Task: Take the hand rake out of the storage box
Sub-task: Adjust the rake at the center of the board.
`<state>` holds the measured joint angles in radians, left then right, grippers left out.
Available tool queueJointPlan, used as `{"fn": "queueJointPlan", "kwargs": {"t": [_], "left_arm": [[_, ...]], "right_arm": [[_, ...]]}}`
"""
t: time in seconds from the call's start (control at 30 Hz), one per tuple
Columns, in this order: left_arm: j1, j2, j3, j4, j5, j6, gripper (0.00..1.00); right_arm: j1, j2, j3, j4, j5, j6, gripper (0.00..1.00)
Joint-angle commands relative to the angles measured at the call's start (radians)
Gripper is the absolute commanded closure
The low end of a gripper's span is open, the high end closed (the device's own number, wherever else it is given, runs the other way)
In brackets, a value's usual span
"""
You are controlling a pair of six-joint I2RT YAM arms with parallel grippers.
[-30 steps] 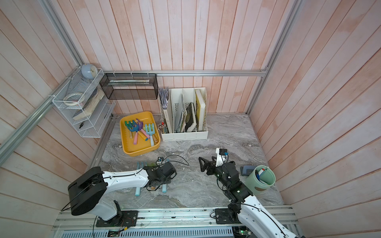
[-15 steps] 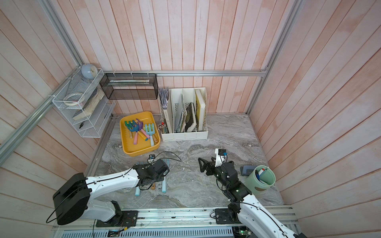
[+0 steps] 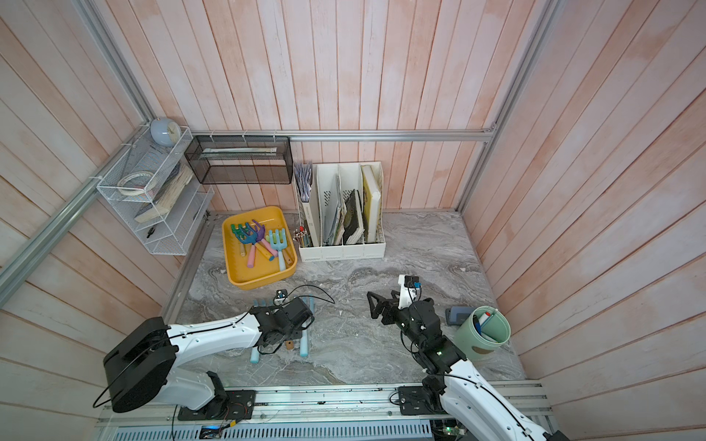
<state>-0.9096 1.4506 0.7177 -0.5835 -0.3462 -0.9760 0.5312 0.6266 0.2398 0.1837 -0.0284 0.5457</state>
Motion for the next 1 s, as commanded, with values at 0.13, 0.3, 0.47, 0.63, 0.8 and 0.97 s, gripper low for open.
{"fn": "queueJointPlan", "kwargs": {"t": [0.13,0.3,0.47,0.63,0.8,0.97], "left_arm": [[0.006,-0.051,-0.005,-0.075,-0.023,-0.016,0.43],[0.018,-0.024,-0.033,-0.034,-0.003,-0.012,0.52],[0.026,-0.020,-0.039,-0.044,-0.006,-0.016,0.52],[0.033,-0.052,-0.050,-0.050,-0.008,-0.019,0.52],[0.034,-0.047,-0.034,-0.055,-0.004,-0.007,0.52],[0.038,-0.086,-0.003,-0.124,-0.035,-0.002,0.52]], "right_arm": [[-0.004,0.008,-0.022,0.029,-0.014,-0.004,0.02],[-0.004,0.010,-0.023,0.034,-0.015,-0.003,0.02],[-0.004,0.021,-0.023,0.037,-0.019,-0.001,0.02],[-0.004,0.030,-0.023,0.040,-0.017,-0.003,0.02],[-0.005,0.039,-0.020,0.043,-0.018,-0.003,0.02],[-0.004,0.044,-0.020,0.045,-0.018,-0.004,0.02]]}}
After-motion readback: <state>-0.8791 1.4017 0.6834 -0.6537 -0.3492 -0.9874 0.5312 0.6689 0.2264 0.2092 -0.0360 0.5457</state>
